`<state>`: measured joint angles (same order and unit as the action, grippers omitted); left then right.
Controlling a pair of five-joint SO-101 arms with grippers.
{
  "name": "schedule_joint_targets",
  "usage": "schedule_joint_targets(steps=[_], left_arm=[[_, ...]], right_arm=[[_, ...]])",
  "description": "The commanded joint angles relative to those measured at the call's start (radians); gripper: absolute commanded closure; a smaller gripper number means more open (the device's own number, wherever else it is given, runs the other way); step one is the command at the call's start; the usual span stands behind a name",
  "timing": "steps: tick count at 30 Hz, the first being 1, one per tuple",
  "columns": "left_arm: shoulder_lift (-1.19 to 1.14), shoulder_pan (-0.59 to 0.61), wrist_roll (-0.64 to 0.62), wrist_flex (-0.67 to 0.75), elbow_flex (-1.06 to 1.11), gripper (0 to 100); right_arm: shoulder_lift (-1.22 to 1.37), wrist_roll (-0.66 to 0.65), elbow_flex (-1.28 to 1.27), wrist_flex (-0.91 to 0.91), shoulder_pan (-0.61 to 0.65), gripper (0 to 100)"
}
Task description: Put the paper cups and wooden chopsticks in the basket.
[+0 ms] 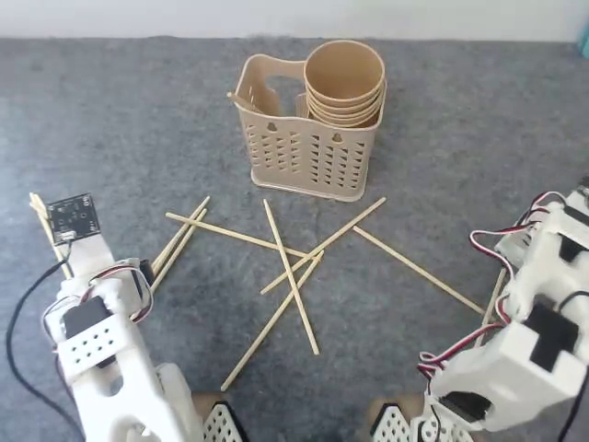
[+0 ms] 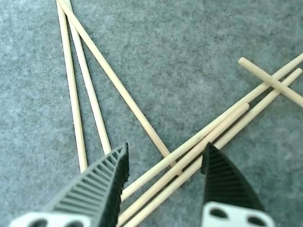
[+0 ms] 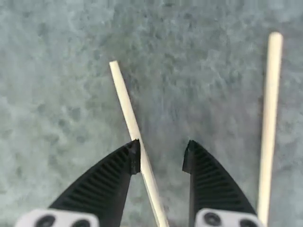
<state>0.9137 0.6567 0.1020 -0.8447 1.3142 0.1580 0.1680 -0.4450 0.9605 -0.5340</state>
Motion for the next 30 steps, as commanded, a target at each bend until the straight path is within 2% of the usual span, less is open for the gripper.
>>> schedule_joint_targets(steps=[1, 9, 13, 23, 25, 30], left_arm=[[0.026, -0.006, 0.006, 0.015, -0.008, 77], [0.026, -0.006, 0.006, 0.015, -0.008, 77], [0.026, -0.006, 0.006, 0.017, -0.008, 77], [0.028, 0.002, -0.002, 0.017, -0.012, 77], [0.028, 0.037, -0.005, 0.02, -0.018, 77], [0.018, 0.157, -0.115, 0.048, -0.058, 77]], right_arm=[[0.03, -0.017, 0.012, -0.096, 0.024, 83.8], [0.042, -0.018, 0.012, -0.107, 0.094, 85.2], [0.044, -0.018, 0.012, -0.11, 0.097, 99.2], [-0.03, -0.02, 0.009, -0.076, 0.028, 99.1], [-0.093, -0.02, 0.012, -0.033, 0.005, 99.1], [-0.321, -0.02, 0.009, 0.093, -0.031, 99.1]])
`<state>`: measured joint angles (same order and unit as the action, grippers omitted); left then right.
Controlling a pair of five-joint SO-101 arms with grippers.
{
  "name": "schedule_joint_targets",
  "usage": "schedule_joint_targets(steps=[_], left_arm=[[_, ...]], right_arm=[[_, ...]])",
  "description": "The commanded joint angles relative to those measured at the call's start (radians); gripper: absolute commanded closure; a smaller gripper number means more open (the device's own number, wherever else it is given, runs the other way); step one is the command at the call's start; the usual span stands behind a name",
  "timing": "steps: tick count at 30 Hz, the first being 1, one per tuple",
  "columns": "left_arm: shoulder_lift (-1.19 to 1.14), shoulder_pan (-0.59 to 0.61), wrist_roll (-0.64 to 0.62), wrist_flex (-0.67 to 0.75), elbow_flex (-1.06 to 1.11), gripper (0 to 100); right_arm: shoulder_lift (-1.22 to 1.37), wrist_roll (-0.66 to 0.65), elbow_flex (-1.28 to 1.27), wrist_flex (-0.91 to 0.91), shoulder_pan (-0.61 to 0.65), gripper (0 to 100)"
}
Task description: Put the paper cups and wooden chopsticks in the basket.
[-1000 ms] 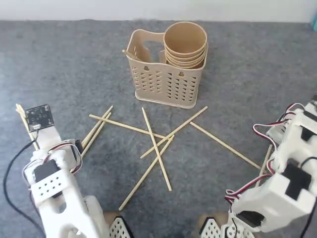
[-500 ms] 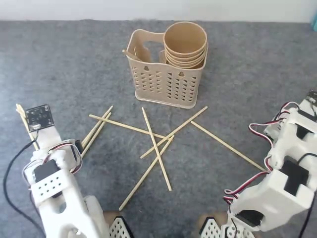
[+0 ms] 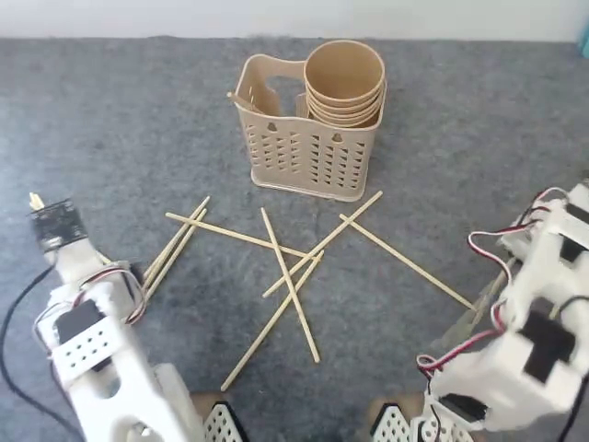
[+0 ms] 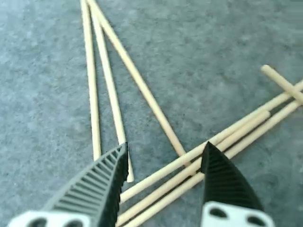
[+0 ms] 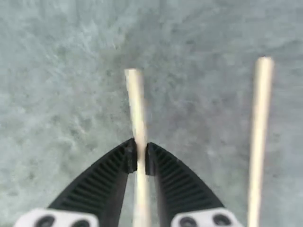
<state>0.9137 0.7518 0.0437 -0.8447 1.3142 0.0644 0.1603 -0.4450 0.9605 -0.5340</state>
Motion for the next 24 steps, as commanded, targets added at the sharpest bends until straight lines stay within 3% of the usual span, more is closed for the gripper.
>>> schedule_joint_targets(steps=[1, 8, 18, 24], left_arm=[[0.017, 0.077, -0.071, 0.075, -0.058, 77], [-0.106, 0.091, -0.12, 0.118, -0.127, 77], [-0.694, 0.086, -0.16, 0.091, -0.513, 77], [-0.954, 0.018, -0.163, 0.077, -0.725, 77]], right_arm=[[-0.282, -0.012, 0.009, 0.122, -0.033, 99.1], [-0.676, -0.074, 0.008, 0.323, -0.025, 99.1], [-1.013, -0.153, -0.057, 0.426, -0.025, 99.1], [-1.09, -0.153, -0.107, 0.423, -0.025, 99.1]])
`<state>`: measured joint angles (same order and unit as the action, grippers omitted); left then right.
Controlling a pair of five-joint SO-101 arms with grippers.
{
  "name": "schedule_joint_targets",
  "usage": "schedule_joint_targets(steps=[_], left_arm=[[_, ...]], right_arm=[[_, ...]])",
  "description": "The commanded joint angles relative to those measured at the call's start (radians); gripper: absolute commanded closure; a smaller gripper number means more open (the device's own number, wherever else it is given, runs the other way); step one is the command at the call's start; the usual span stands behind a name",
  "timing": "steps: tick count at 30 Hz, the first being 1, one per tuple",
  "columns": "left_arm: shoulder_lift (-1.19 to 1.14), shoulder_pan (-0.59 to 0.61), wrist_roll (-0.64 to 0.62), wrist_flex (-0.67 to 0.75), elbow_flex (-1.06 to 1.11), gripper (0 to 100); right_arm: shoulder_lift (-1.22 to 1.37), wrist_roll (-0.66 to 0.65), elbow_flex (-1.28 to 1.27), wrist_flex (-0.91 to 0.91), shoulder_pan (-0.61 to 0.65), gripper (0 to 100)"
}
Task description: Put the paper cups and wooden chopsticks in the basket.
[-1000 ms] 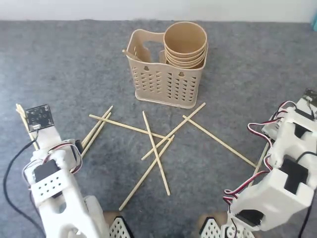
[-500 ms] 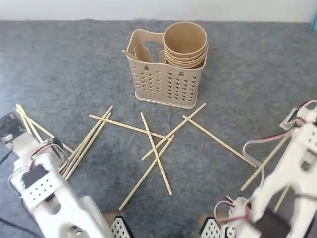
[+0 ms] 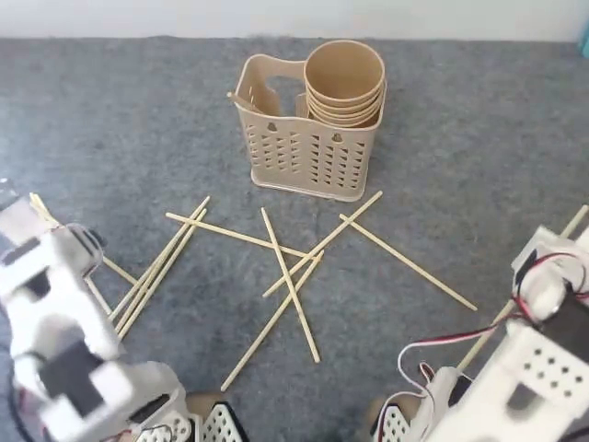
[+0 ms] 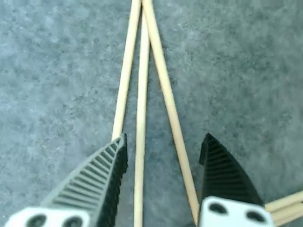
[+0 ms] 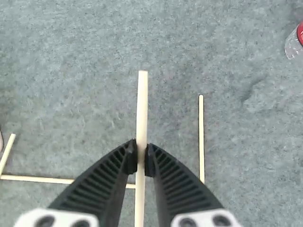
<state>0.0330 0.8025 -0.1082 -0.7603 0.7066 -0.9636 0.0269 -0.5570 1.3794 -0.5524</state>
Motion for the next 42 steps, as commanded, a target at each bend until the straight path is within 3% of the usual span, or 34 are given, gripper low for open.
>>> schedule_joint_targets(steps=[1, 10, 17, 23, 34, 38, 42], left_arm=[[-0.104, -0.035, -0.014, -0.008, -0.145, 77], [-0.307, -0.048, -0.074, -0.026, -0.343, 78], [-0.362, -0.068, -0.074, -0.092, -0.437, 99], [-0.353, -0.077, -0.071, -0.104, -0.433, 99], [-0.351, -0.071, -0.071, -0.414, -0.734, 99], [-0.313, -0.077, -0.044, -0.483, -0.846, 99], [-0.13, -0.077, 0.025, -0.477, -0.817, 99]], right_arm=[[-0.071, -0.02, 0.005, 0.007, -0.007, 99.1], [-0.085, -0.02, 0.003, 0.01, -0.007, 99.1], [-0.085, -0.02, 0.003, 0.01, -0.007, 99.1], [-0.085, -0.021, 0.003, 0.013, -0.013, 99.1], [-0.087, -0.009, 0.112, 0.001, -0.005, 99.1], [-0.087, 0.064, 0.204, -0.007, 0.076, 99.1], [-0.087, 0.12, 0.275, -0.007, 0.185, 99.1]])
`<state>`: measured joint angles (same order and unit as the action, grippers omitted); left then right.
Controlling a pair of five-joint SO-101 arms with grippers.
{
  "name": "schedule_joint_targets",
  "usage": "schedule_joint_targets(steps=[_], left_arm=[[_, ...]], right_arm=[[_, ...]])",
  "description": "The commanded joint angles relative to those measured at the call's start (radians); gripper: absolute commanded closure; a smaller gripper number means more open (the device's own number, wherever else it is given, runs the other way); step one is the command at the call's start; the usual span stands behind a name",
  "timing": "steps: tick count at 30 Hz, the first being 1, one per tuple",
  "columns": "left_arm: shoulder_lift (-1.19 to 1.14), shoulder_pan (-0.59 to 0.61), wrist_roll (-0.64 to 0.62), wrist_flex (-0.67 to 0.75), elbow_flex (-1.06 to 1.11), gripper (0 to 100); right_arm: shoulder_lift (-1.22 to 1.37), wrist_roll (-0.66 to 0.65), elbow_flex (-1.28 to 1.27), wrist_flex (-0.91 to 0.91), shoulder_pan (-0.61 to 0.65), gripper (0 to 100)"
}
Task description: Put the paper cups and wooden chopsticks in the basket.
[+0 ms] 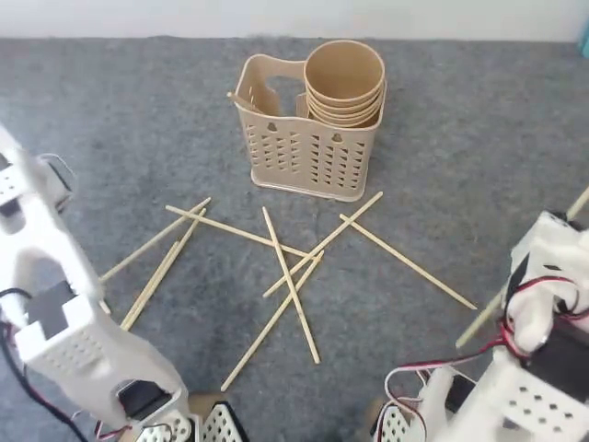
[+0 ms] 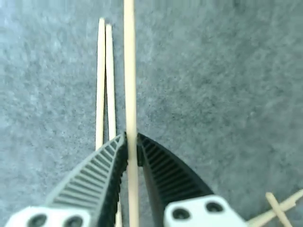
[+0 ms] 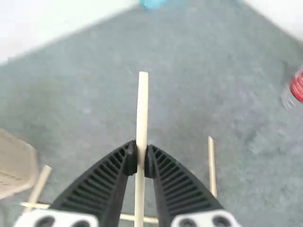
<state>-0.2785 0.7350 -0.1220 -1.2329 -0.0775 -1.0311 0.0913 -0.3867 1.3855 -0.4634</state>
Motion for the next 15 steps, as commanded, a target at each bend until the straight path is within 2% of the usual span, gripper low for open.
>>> schedule_joint_targets(steps=[1, 6, 15], left_arm=[[0.239, -0.008, 0.044, 0.006, -0.012, 99], [0.557, -0.006, 0.046, 0.126, 0.189, 99], [1.092, -0.008, 0.046, 0.4, 0.624, 99]], right_arm=[[-0.019, 0.069, 0.118, -0.013, 0.122, 99.1], [-0.019, 0.143, 0.157, -0.085, 0.266, 99.1], [-0.01, 0.199, 0.155, -0.49, 0.535, 99.1]])
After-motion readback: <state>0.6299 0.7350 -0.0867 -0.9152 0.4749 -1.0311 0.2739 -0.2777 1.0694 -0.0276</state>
